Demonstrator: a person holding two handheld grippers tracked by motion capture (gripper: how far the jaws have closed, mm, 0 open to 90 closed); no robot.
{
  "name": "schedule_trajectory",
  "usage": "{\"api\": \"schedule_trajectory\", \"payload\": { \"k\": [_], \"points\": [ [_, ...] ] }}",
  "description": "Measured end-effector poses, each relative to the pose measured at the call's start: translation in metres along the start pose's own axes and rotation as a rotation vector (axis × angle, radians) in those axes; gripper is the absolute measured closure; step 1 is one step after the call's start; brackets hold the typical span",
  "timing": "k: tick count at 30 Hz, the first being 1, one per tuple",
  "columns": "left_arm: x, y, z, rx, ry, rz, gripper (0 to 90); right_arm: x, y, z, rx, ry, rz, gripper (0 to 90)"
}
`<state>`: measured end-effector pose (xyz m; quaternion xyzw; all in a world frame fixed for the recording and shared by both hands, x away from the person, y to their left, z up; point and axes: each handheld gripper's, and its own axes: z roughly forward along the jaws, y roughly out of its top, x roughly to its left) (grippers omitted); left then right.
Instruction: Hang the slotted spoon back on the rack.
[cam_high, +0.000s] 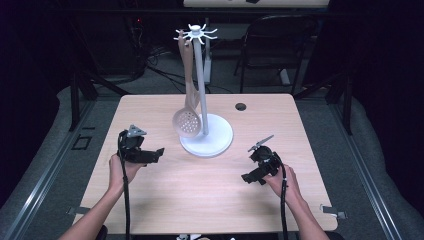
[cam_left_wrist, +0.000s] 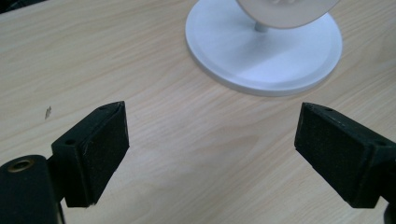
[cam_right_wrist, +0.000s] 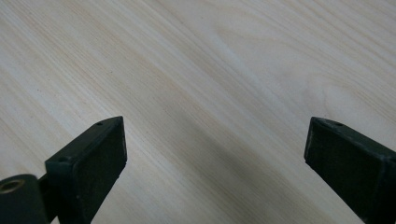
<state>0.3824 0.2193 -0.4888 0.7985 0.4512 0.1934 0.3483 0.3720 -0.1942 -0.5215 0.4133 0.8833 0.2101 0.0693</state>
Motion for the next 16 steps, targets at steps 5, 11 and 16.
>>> {"api": "schedule_trajectory", "payload": {
  "k": [5,11,16],
  "points": [
    [0.004,-0.008,0.001,-0.001,0.001,-0.04,9.1,0.0,0.0,-0.001,0.007,-0.017,-0.003,5.2],
    [0.01,-0.016,0.008,0.021,0.003,-0.066,8.5,0.0,0.0,0.001,-0.004,0.005,0.006,5.2],
    [0.022,-0.02,0.014,0.019,-0.004,-0.127,8.0,0.0,0.0,0.0,-0.013,-0.004,0.01,5.2]
  ]
}}
